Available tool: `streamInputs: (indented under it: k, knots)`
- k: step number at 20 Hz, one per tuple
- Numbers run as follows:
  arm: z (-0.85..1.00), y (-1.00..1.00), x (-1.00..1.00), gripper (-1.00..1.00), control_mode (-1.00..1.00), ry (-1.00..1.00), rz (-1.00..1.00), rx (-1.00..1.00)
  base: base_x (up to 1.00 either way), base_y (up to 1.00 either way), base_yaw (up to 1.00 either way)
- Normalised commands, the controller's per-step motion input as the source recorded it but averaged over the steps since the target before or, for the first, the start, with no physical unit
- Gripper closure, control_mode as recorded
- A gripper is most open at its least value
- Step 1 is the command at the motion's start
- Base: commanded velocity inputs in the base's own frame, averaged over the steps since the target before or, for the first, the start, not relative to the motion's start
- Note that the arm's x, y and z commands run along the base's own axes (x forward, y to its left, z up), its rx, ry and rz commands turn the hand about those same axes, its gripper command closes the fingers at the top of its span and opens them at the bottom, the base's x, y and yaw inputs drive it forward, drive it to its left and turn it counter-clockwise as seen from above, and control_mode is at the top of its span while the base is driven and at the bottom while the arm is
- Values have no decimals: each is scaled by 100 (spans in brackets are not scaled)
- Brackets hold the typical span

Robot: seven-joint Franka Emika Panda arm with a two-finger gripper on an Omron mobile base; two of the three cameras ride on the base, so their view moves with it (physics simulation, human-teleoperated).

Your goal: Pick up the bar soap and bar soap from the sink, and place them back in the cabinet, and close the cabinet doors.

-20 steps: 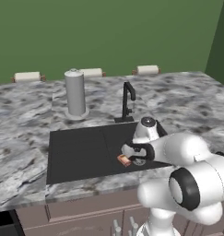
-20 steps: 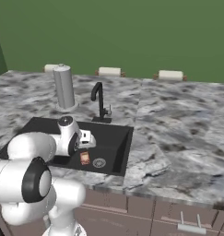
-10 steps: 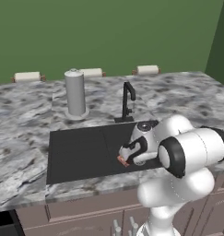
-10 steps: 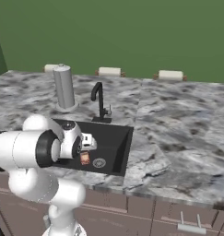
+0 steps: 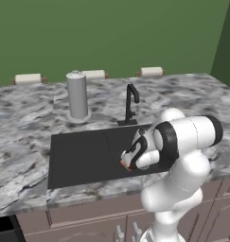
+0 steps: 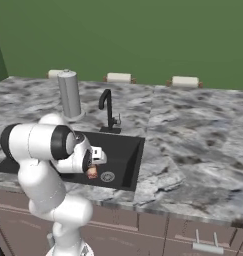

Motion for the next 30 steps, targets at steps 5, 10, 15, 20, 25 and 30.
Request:
streamInputs:
  k: [5, 10, 15, 20, 25, 30]
  knots:
    - [-20, 0, 25, -100, -100, 0, 0, 0, 0, 0, 0]
    - [-21, 0, 25, -100, -100, 2, 0, 0, 0, 0, 0]
    - [-25, 0, 17, -100, -100, 3, 0, 0, 0, 0, 0]
    - [-28, 0, 12, -100, -100, 4, 1, 0, 0, 0, 0]
    - [-24, 4, 8, -100, -100, 4, 1, 0, 0, 0, 0]
    - [-21, 9, 5, -100, -100, 4, 0, 0, 0, 0, 0]
